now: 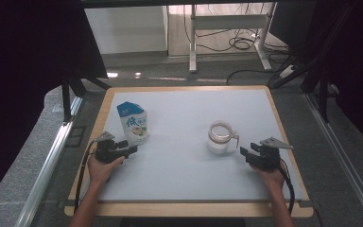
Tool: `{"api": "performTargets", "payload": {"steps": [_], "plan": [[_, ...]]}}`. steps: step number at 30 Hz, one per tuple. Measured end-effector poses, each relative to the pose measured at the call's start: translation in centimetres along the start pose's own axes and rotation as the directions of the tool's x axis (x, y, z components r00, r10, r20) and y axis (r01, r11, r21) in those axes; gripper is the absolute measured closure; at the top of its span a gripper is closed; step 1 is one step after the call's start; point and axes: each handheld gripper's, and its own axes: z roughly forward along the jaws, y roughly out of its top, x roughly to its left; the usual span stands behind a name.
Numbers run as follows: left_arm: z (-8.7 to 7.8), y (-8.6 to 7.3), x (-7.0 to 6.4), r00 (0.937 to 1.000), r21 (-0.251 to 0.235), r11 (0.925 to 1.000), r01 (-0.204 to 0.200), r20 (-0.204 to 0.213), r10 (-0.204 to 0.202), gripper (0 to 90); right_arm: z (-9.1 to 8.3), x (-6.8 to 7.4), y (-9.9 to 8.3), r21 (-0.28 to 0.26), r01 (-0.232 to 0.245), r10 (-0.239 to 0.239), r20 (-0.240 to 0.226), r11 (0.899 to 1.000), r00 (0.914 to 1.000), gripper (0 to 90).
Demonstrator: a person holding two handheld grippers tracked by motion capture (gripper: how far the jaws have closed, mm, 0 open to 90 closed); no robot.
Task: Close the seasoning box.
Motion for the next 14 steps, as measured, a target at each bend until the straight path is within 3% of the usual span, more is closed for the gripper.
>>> {"api": "performTargets", "payload": {"steps": [14], "plan": [[-0.06,0.11,-0.06,1.0,0.002,1.0,-0.003,-0.001,0.003,39.4,0.08,0.02,0.01,0.003,-0.001,0.001,0.009,1.0,1.0,44.4]]}}
